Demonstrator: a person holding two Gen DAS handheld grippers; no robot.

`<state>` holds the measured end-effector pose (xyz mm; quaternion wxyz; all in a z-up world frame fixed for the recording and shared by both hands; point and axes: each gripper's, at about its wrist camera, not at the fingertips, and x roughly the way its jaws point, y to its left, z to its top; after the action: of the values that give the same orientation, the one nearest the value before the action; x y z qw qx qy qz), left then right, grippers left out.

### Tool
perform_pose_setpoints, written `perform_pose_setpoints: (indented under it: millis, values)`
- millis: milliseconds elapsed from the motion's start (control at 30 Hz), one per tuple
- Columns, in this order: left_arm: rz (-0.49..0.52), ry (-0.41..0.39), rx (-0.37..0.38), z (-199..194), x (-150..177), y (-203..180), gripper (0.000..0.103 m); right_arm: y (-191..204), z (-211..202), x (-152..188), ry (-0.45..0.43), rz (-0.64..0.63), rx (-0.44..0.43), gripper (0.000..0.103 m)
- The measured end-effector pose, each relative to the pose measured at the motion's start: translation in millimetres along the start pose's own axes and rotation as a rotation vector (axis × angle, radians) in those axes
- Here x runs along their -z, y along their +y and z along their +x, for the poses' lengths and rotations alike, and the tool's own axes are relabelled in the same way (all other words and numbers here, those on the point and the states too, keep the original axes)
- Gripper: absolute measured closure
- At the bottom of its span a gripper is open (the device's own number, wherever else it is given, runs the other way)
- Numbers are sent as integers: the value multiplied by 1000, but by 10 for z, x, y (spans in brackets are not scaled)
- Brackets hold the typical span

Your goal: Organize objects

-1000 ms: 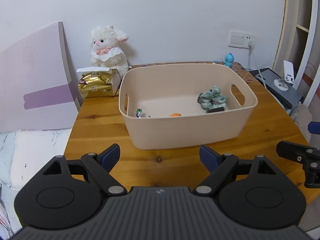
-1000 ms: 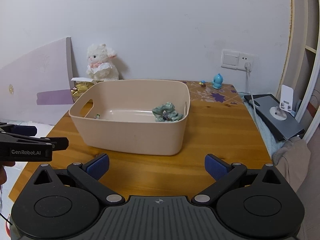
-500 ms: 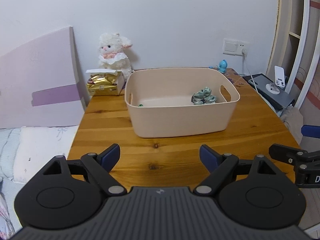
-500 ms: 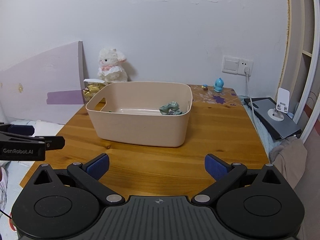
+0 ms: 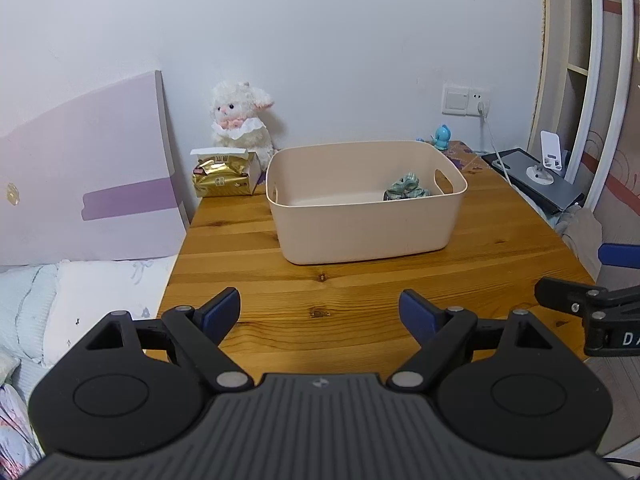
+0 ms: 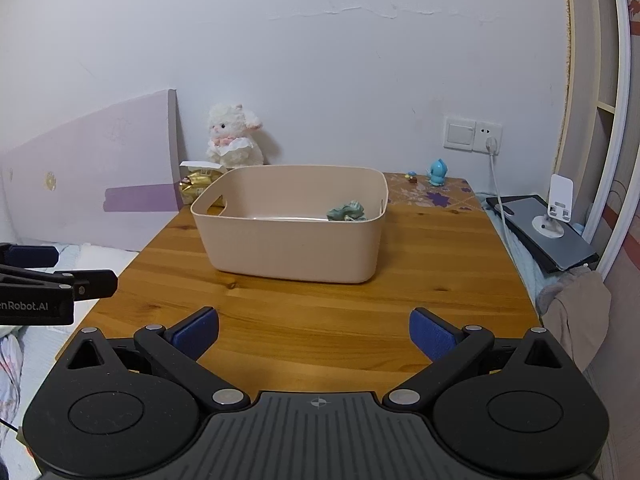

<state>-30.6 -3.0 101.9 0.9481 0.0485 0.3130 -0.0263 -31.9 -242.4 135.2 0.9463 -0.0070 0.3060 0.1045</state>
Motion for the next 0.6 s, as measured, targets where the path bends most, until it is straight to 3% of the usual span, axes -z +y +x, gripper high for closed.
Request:
perform_pose_setpoints:
  millis: [600]
  values:
    - [0, -1, 37, -222, 133, -55, 16, 45, -141, 61, -5, -26, -14, 0]
